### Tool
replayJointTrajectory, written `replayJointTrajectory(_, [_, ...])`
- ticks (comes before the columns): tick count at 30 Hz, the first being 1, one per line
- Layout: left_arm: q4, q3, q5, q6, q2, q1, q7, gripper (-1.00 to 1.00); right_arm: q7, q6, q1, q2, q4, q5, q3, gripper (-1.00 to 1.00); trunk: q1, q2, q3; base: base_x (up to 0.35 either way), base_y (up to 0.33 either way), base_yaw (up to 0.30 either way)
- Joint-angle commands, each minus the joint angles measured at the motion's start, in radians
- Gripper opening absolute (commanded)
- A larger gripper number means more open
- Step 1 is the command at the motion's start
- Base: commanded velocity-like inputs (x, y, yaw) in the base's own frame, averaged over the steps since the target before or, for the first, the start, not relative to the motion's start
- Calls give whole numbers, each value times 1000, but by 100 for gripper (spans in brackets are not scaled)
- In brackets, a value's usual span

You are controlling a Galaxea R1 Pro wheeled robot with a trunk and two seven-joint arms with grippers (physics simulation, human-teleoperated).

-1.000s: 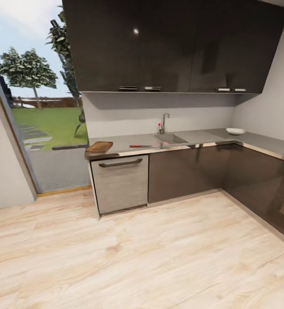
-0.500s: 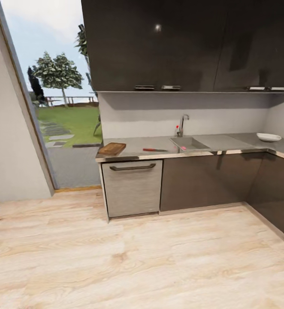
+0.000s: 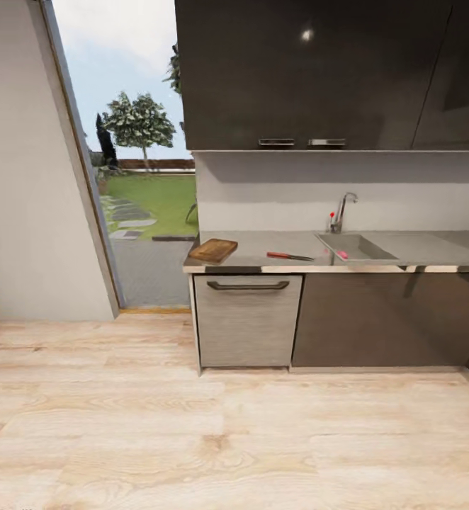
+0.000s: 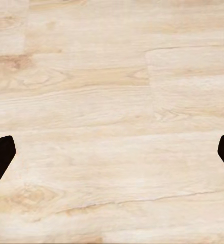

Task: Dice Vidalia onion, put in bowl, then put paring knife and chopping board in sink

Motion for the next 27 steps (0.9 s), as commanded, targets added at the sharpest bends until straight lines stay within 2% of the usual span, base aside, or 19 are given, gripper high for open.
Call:
replayJointTrajectory(1, [0, 1, 3, -2, 0, 0, 0, 100, -3, -3, 0, 0, 0, 0, 0, 100, 1, 0, -1, 293, 0, 263])
replayJointTrajectory(7, [1, 1, 3, -2, 0, 0, 0, 100, -3, -3, 0, 0, 0, -1, 0, 100, 1, 0, -1, 213, 0, 95])
replayJointTrajectory(21, [1, 0, 3, -2, -1, 0, -1, 100, -1, 0, 0, -4, 0, 0, 1, 100, 1, 0, -1, 10, 0, 2])
replayJointTrajectory(27, [1, 2, 4, -2, -1, 0, -1, 100, -2, 0, 0, -4, 0, 0, -1, 100, -22, 42, 18, 0, 0, 0])
